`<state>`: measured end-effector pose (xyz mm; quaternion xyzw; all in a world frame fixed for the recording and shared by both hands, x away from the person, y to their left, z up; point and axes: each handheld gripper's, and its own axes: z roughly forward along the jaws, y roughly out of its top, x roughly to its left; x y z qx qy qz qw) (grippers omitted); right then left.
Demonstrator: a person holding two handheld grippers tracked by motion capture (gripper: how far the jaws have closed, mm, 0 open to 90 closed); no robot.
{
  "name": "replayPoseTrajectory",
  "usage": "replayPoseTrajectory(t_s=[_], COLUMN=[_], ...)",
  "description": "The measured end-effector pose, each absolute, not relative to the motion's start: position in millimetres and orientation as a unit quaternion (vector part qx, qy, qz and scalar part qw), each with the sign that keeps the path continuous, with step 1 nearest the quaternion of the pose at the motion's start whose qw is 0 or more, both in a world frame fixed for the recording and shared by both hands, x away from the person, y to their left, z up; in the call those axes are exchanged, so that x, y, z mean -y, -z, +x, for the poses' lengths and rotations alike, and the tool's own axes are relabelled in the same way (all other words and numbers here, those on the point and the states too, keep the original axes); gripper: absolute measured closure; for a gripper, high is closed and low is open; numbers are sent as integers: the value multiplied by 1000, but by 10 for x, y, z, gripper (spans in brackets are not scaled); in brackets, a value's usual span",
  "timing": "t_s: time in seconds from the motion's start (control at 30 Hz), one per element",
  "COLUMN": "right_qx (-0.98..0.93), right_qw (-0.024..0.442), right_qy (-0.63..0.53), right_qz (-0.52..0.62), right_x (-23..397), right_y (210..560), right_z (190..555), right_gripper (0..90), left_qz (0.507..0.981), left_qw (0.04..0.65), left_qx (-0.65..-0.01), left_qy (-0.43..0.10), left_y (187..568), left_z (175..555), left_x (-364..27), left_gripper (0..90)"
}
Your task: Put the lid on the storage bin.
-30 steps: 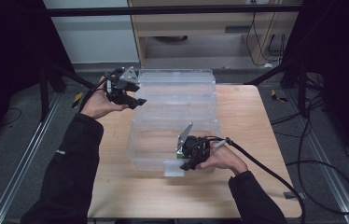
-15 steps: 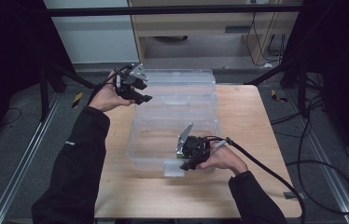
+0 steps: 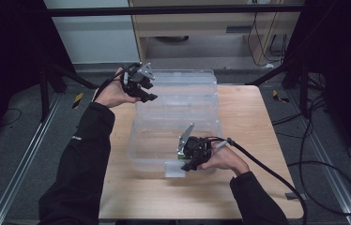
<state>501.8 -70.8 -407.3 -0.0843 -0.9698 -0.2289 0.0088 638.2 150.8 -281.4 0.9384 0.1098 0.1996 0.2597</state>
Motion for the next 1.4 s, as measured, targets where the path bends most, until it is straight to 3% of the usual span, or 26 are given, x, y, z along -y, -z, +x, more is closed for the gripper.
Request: replayPoseTrajectory(t_s=[0.57, 1.4], right_qx=[969, 970], right_qw=[7, 5], right_qy=[232, 230], right_qz=[-81, -83], right_x=[710, 707], right_y=[4078, 4076], right_z=[5017, 5009], right_gripper=[664, 666], left_qz=[951, 959], left_qw=[231, 210], left_qx=[-82, -56], left_qy=[-188, -181], left_y=[2978, 3058], left_z=[6475, 6439], left_x=[-1393, -1287], left_gripper=[568, 757])
